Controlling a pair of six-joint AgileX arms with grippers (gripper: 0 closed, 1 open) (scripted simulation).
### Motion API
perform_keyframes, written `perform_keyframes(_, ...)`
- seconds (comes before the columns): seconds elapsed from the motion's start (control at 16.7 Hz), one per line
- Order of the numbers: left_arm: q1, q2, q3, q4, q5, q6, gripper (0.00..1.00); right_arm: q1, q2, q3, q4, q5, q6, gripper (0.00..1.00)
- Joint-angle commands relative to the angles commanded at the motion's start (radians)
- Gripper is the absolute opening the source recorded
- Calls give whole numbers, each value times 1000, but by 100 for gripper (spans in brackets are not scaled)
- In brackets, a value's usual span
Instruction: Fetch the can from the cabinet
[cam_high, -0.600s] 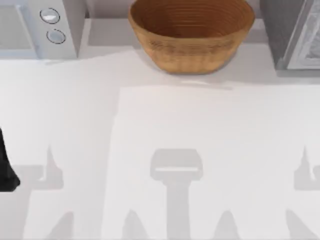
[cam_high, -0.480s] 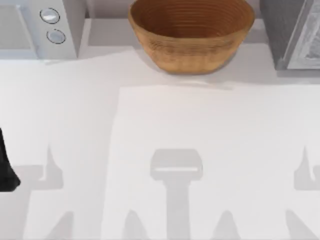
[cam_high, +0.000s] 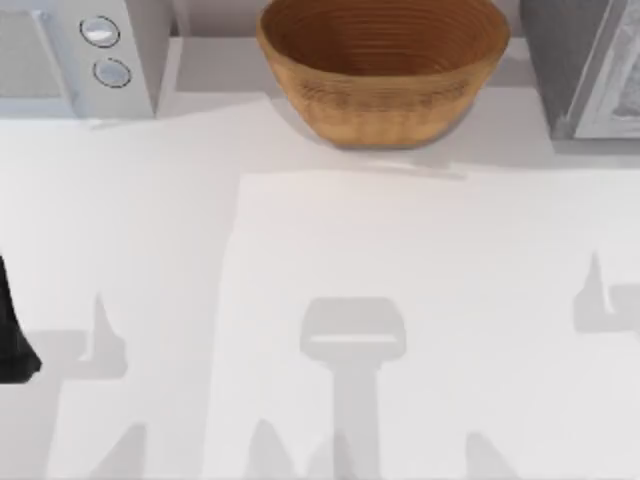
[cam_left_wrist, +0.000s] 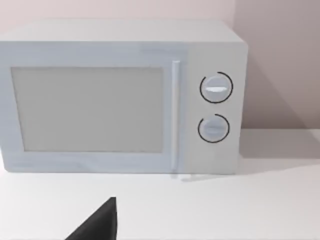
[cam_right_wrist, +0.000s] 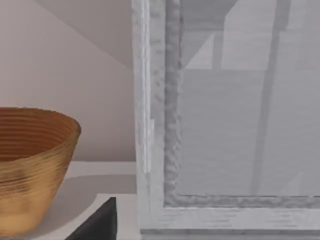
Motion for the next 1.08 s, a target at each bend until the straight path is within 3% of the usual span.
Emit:
perform_keyframes(0.72, 0, 0, 0, 0, 0, 0, 100, 112, 808, 1081, -253, 121, 10, 100)
perform_keyframes(1.08, 0, 0, 0, 0, 0, 0, 100, 141, 1017, 1363, -319, 151, 12, 100)
